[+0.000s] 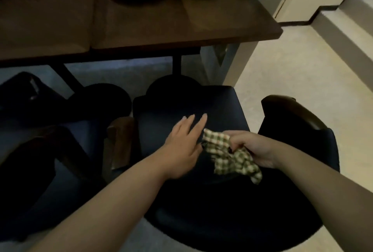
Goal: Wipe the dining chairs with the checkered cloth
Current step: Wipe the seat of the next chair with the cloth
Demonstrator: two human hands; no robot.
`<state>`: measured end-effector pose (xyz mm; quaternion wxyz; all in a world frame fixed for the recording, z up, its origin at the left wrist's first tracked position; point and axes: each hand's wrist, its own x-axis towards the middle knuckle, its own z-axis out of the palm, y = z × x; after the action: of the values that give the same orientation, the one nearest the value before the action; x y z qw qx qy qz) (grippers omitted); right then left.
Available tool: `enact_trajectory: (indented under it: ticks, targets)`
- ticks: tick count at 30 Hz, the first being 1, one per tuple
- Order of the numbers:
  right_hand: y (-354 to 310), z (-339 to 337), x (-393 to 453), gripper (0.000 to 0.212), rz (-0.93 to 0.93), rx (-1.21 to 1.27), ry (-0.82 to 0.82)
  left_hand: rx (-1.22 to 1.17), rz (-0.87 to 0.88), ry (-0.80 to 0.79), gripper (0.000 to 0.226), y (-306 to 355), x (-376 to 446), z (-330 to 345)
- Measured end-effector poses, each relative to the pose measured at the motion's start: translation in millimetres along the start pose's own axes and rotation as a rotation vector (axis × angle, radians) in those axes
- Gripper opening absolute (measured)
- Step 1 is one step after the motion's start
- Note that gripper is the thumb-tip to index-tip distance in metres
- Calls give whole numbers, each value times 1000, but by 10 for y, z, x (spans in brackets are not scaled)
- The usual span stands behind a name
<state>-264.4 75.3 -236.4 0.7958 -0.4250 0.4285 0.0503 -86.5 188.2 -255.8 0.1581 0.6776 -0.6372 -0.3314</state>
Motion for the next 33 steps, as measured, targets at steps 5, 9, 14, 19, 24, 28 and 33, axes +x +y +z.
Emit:
enact_trajectory:
  ticks: [5,9,14,19,24,28,33]
  targets:
    - [46,-11,23,29,-41,-91,5,-31,61,7,45,-4,22,7]
    - [113,-39,73,32,-146,-217,41,-248,31,197,14,-4,21,-64]
    - [109,-34,122,19,-343,-344,269,-536,-134,294,9,-13,2,-122]
    - [87,-1,115,25,-474,-251,309,-842,-259,338,18,-28,39,-169]
    - [52,5,163,18,-527,-99,233,-918,-306,250,61,-72,48,-169]
    - [-41,3,366,21,-468,-26,164,-965,-366,444,46,-61,144,-200]
    - [-304,-36,601,40,-612,-198,148,-1207,-489,480,47,-112,554,-267]
